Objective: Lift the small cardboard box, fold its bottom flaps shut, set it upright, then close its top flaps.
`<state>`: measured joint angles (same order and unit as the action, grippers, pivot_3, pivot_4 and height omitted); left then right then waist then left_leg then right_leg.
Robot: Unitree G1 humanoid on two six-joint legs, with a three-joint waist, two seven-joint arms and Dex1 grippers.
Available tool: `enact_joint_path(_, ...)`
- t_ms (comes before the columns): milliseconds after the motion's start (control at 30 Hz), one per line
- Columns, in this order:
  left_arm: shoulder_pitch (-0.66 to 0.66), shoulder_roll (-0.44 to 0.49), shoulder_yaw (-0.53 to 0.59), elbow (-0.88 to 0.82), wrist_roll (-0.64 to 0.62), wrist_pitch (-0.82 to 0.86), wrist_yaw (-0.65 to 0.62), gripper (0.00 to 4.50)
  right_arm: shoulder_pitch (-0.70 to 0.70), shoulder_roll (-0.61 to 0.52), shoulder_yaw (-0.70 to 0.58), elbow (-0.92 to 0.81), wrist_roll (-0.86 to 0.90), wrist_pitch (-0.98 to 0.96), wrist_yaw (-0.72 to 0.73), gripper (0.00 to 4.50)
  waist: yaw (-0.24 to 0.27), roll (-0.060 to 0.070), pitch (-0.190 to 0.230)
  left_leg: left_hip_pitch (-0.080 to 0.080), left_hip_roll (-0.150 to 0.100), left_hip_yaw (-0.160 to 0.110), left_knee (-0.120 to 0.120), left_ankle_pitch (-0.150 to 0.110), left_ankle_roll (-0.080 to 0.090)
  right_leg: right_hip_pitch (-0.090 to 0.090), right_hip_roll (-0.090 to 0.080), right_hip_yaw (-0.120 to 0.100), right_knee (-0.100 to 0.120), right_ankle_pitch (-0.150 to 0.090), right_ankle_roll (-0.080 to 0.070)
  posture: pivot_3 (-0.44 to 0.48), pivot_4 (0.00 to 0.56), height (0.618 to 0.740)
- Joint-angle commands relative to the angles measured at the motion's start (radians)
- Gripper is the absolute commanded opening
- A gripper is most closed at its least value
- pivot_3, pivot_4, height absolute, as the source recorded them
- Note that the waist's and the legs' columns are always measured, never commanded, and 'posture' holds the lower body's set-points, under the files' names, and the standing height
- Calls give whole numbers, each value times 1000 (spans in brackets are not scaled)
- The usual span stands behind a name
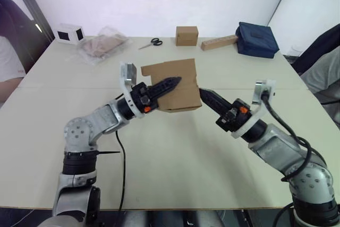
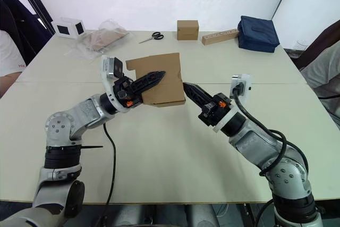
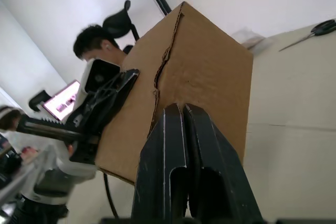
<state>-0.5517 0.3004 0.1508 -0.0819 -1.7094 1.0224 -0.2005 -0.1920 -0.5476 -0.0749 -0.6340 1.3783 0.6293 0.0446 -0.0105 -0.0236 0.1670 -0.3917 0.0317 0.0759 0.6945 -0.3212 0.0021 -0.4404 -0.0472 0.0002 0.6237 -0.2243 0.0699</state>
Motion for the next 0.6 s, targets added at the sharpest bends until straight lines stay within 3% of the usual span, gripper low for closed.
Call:
enact_joint_path(33, -13, -10, -16, -51, -39, 4, 0, 0, -7, -9, -4, -49, 26, 17, 26, 62, 0, 0, 0, 0, 0, 0, 0, 0, 0, 0, 0, 0, 0, 0, 0, 0, 150, 740)
enact_joint_path(400, -12, 29, -5, -42, -48, 21, -20, 0, 43, -61, -197, 2, 111, -5, 26, 62, 0, 0, 0, 0, 0, 0, 0, 0, 0, 0, 0, 0, 0, 0, 0, 0, 150, 740)
enact_joint_path(600, -25, 41, -14, -22, -28, 35, -56, 0, -4, -20, -126, -20, 96, 0, 10, 62, -4, 0, 0, 0, 0, 0, 0, 0, 0, 0, 1, 0, 0, 0, 0, 0, 150, 740)
